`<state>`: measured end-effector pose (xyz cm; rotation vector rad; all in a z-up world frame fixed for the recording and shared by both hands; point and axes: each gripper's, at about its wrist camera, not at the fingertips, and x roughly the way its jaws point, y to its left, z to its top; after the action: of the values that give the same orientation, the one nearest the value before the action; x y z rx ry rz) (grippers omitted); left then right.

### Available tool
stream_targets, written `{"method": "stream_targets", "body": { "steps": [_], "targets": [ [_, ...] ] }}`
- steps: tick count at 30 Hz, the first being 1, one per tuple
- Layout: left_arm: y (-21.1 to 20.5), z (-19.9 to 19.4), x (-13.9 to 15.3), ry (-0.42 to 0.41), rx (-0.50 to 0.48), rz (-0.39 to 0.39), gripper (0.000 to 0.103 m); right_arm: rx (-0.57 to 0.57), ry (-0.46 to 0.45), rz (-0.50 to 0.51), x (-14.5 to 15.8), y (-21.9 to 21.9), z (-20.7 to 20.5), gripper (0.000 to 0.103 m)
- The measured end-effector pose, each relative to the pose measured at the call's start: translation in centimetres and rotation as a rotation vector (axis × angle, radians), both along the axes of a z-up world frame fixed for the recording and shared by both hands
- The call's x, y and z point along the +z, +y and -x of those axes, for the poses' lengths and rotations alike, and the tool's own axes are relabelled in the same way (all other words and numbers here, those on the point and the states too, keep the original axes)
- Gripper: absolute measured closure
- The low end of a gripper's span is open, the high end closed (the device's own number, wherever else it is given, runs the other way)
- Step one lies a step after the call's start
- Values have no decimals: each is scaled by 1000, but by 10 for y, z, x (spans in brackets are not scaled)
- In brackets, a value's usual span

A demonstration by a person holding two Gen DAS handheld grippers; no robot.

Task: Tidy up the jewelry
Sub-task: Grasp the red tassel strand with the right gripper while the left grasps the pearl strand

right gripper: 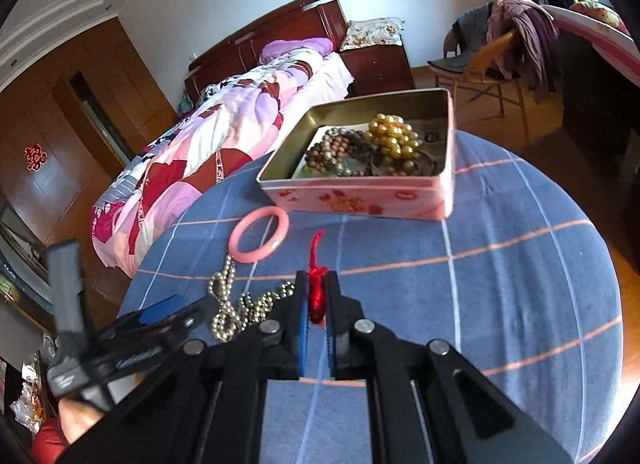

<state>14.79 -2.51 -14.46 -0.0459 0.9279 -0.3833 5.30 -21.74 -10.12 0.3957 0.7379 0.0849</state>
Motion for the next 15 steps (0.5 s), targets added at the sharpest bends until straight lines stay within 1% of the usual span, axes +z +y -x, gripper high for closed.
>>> {"method": "stream_targets", "body": {
  "steps": [2,4,6,7,8,10,11,13,14,15],
  "targets": [
    [-8,-2,-1,-18,-3,-40,21,0,2,-7,-2,-1,2,93],
    [-13,-1,-2,-39,-8,-75,24,0,3,-11,-3,0,2,93],
    [-18,0,-2,-62,-18,-120,36,1,6,-21,-4,0,2,93],
    [-19,1,-1,-65,-31,-110,42,1,6,-25,-5,-1,3,93],
    [-19,2,0,-71,-44,-115,52,2,5,-28,-4,-1,3,93],
    [-18,2,0,-74,-58,-108,63,5,0,-32,-3,0,5,93],
    [-16,2,1,-74,-69,-100,75,6,-2,-33,-2,1,5,93],
    [-14,4,2,-71,-89,-86,80,8,-7,-38,0,2,8,93],
    [-12,6,3,-72,-92,-78,90,8,-12,-42,1,2,10,93],
    [-9,10,6,-71,-94,-60,93,7,-16,-42,3,2,12,93]
  ]
}}
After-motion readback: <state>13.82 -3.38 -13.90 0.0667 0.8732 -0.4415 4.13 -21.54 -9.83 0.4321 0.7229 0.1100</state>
